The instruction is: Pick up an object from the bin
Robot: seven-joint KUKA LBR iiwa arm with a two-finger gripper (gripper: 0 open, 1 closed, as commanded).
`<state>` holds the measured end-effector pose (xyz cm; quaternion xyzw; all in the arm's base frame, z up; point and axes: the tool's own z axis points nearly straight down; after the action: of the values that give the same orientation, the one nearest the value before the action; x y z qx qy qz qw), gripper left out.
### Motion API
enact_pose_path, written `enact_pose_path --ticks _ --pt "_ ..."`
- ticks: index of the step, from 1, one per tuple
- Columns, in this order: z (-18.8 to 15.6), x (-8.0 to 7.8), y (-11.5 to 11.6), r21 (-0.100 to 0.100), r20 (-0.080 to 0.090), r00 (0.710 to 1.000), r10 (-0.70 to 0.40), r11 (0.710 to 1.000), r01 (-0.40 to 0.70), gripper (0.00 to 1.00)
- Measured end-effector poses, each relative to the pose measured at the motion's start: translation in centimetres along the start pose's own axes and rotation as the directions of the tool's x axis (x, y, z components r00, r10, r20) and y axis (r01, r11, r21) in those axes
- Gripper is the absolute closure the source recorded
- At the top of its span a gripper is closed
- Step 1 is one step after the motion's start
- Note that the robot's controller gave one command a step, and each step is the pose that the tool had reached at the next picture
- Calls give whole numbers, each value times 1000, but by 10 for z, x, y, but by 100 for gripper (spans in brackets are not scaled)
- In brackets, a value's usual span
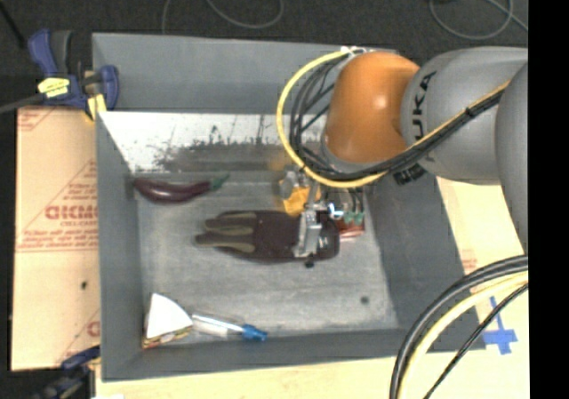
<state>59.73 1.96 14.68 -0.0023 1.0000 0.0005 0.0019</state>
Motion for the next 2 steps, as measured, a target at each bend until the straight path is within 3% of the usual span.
enact_pose_path --ticks 1,2 --pt "0 0 0 0 0 1000 0 1000 0 0" --pt "75 19 1 -2 4 984 177 984 -177 100"
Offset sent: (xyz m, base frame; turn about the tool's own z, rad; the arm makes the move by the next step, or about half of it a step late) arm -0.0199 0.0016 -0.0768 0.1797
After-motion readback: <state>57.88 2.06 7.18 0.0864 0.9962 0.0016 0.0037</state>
